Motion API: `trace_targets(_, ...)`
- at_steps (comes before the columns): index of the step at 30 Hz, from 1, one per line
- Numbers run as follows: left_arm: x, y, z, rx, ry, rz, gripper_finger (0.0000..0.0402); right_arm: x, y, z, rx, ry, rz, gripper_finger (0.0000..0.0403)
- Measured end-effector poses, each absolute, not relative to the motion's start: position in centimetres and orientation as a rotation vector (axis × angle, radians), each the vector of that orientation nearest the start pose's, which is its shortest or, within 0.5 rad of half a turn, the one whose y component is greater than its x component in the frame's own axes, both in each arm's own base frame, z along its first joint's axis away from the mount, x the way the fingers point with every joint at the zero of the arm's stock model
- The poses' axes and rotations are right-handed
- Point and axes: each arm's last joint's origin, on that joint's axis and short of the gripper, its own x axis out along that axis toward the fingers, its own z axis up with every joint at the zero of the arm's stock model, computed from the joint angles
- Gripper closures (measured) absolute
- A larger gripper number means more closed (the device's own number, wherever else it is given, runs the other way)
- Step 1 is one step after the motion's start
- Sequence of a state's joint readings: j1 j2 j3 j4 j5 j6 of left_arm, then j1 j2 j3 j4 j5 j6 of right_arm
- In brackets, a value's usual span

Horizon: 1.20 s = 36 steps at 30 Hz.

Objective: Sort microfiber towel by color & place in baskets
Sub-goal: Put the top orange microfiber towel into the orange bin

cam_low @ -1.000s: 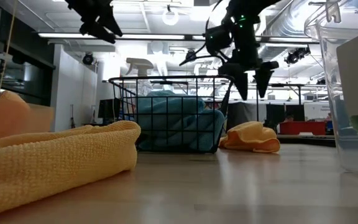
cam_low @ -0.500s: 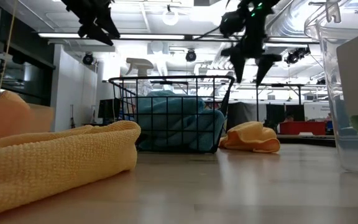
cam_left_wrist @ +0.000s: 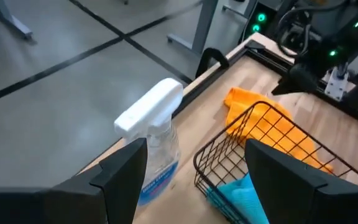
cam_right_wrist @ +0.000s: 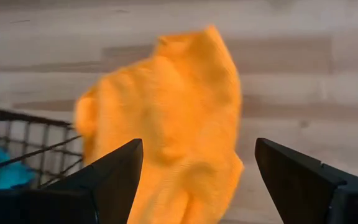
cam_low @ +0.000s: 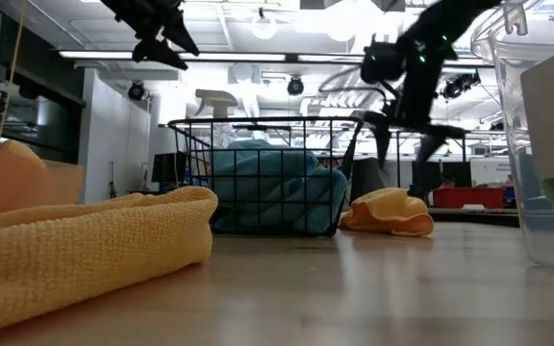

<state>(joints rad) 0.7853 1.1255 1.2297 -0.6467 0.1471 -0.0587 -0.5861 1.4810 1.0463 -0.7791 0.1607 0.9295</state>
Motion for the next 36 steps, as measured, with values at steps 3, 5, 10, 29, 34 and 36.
trace_targets(3,16.4,15.8,37.8,-0.308,0.456,0.640,0.0145,22.5,-14.7,21.3,1.115,0.841,-1.221,0.0096)
trace_targets(5,16.4,15.8,37.9,-0.311,0.449,0.642,0.0145,22.5,-14.1,20.7,1.149,0.836,-1.235,0.0096)
trace_targets(10,16.4,15.8,37.9,-0.291,0.455,0.637,0.0145,22.4,-13.2,19.1,1.160,0.818,-1.268,0.0096)
trace_targets(29,16.5,15.9,38.5,-0.324,0.372,0.641,0.0145,23.1,-11.5,14.0,1.266,0.803,-1.251,0.0145)
trace_targets(34,16.4,15.4,39.7,-0.360,0.262,0.544,0.0145,22.9,-10.4,14.3,1.209,0.868,-1.233,0.0346)
trace_targets(36,16.5,15.2,40.2,-0.368,0.215,0.496,0.0145,22.7,-9.7,14.9,1.191,0.894,-1.203,0.0382)
